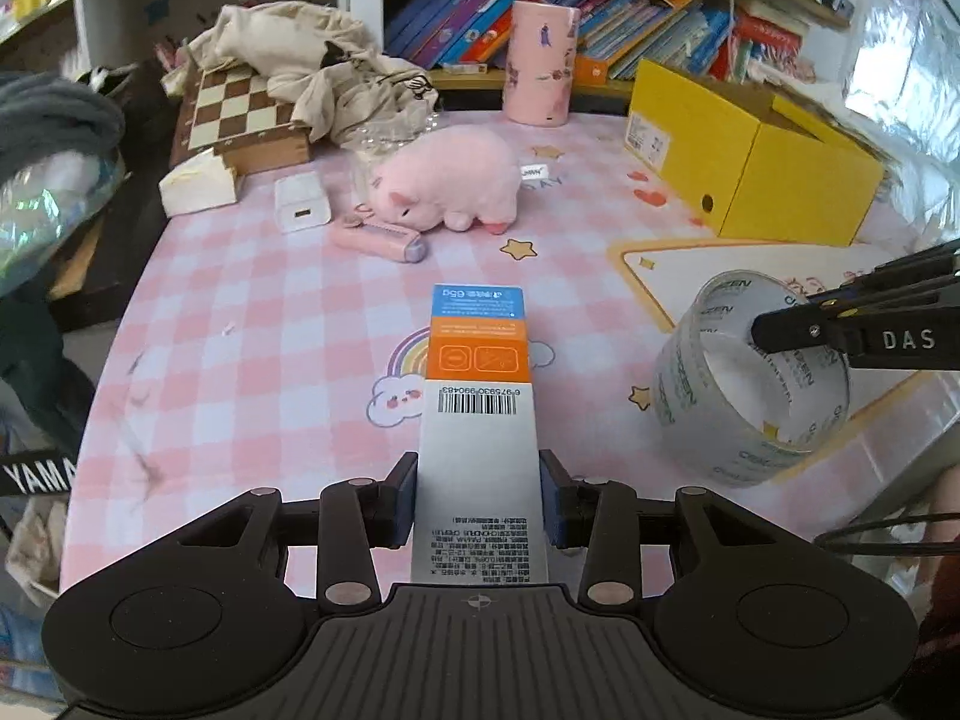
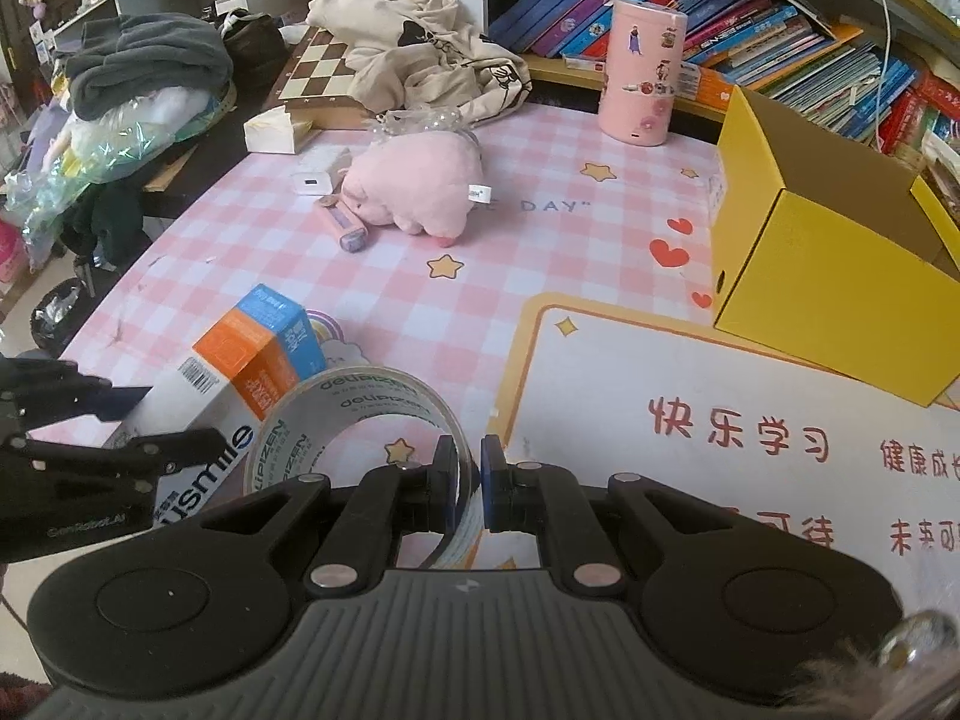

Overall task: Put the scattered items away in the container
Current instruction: 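Carry the usmile box and tape roll with both grippers toward the yellow box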

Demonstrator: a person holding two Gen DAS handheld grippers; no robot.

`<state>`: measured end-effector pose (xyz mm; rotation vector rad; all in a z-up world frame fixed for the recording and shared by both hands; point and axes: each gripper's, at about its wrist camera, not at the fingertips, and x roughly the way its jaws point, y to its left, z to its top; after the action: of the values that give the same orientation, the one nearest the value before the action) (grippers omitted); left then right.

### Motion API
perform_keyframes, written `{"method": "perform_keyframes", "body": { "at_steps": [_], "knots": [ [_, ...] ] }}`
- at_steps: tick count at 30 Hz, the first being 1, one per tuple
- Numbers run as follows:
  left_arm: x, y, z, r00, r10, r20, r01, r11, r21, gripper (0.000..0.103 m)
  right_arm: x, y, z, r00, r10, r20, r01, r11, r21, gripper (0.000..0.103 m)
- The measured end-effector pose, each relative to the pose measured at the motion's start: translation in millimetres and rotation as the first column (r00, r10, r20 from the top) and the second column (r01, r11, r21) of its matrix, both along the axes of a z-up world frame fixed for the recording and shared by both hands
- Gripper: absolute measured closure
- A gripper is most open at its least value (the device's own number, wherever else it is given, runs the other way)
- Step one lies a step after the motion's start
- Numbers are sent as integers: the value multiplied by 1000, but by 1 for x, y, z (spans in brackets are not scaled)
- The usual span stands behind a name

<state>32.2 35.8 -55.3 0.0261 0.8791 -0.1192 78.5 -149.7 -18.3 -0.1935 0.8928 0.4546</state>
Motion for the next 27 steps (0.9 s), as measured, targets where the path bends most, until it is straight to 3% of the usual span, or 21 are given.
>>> {"method": "perform_keyframes", "body": {
  "at_steps": [11, 17, 27],
  "knots": [
    [3, 10, -10, 999, 46, -29, -47, 997, -55, 65, -1, -4, 1, 1000, -6, 12, 6, 1000, -10, 95],
    [-8, 10, 12, 999, 36, 20, -33, 989, -145, 65, -3, -14, 4, 999, -37, 17, 37, 999, 10, 95],
    [-16, -21, 43, 993, -91, 79, 106, 972, -212, 65, -24, -44, 12, 989, -141, 40, 139, 989, 46, 95]
  ]
}}
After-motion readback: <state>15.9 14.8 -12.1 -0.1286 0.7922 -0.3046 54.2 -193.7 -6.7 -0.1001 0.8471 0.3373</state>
